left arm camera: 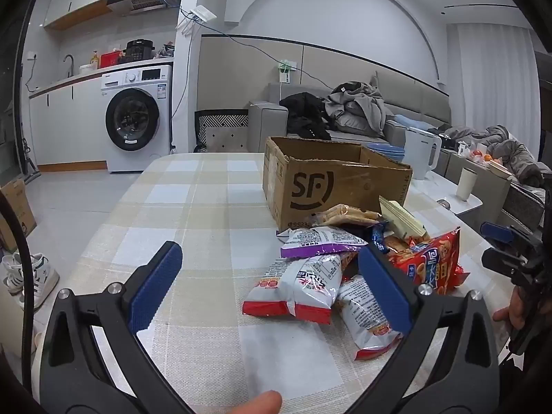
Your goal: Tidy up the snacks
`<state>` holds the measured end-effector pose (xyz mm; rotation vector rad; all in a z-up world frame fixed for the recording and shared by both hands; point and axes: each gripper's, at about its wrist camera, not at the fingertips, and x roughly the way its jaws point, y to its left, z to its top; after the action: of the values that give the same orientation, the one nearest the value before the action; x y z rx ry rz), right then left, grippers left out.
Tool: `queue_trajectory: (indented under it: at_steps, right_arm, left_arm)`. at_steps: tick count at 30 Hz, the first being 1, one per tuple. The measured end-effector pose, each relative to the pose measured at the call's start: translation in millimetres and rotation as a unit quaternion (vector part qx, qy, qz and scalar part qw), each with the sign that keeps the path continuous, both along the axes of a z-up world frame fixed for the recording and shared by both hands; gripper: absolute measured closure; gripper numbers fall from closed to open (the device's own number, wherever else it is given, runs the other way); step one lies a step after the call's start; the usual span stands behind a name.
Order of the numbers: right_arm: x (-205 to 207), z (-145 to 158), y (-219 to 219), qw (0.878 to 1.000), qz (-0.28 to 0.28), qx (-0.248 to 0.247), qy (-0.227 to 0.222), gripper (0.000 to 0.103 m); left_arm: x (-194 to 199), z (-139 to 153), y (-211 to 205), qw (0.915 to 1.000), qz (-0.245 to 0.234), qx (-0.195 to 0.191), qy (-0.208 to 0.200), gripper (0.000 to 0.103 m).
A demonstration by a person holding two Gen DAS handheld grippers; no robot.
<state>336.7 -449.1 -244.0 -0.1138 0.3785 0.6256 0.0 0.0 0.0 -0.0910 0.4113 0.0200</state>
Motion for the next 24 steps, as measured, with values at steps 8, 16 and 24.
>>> queue_trajectory:
  at_steps: [8, 16, 24]
  right_arm:
    - [0.2, 0.4, -0.1, 1.0, 0.0, -0.002, 0.007, 0.0]
    - [-2.5, 4.3, 0.0, 1.0, 0.001, -0.002, 0.009, 0.0]
    - [0.7, -1.0, 1.4, 1.0, 0.001, -0.004, 0.01, 0.0]
  left_arm:
    - [0.9, -0.2, -0.5, 1.0, -0.001, 0.001, 0.002, 0.001]
    - [0.7, -0.2, -0.4, 1.0, -0.001, 0.0, 0.002, 0.001]
    - [0.6, -0.1, -0.5, 1.0, -0.001, 0.0, 0.001, 0.001]
